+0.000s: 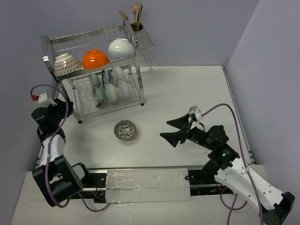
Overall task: Load the bowls into the dish rack
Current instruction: Move the dish rack to the center of the board.
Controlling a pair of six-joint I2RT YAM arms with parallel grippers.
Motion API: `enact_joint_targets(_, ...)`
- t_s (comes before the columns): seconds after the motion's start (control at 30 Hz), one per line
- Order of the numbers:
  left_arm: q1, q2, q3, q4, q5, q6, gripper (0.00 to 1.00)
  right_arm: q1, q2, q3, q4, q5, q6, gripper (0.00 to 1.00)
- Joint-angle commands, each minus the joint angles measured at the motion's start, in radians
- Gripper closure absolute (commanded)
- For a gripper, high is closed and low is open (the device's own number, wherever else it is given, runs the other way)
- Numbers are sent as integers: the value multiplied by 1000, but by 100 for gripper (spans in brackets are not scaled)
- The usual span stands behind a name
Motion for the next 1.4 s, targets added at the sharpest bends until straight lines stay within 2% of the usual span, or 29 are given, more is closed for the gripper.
enact_joint_targets(0.0, -109, -85, -38, -3, 215, -105, 61, 5, 0, 0, 54, -22, 4, 20)
enact_joint_targets(0.17, -201, -185, -100, -7, 135, -174, 62, 5, -7, 0, 51, -14, 1, 20)
enact_joint_targets(0.43, -483, -254, -166, 38, -21, -291, 61, 5, 3, 5, 51, -14, -1, 20)
enact_joint_targets(0.6, -647, -273, -166, 30, -122, -299, 61, 5, 8, 10, 42, -13, -4, 20)
enact_joint_targets(0.9, -753, -360, -181, -23, -221, -325, 63, 5, 22, 14, 39, -4, -8, 20)
enact_joint_targets(1.0, -782, -386, -163, -82, -268, -320, 60, 5, 31, 17, 34, 3, -10, 20)
enact_joint_targets(1.2, -784, -463, -45, -376, -411, -251, 42, 5, 39, 27, 14, 30, -16, 20)
enact_joint_targets(1.23, -784, -483, -29, -414, -416, -228, 38, 5, 39, 27, 13, 38, -16, 20)
enact_joint_targets(1.37, -785, -520, 32, -563, -434, -202, 32, 5, 60, 30, 5, 113, -11, 19)
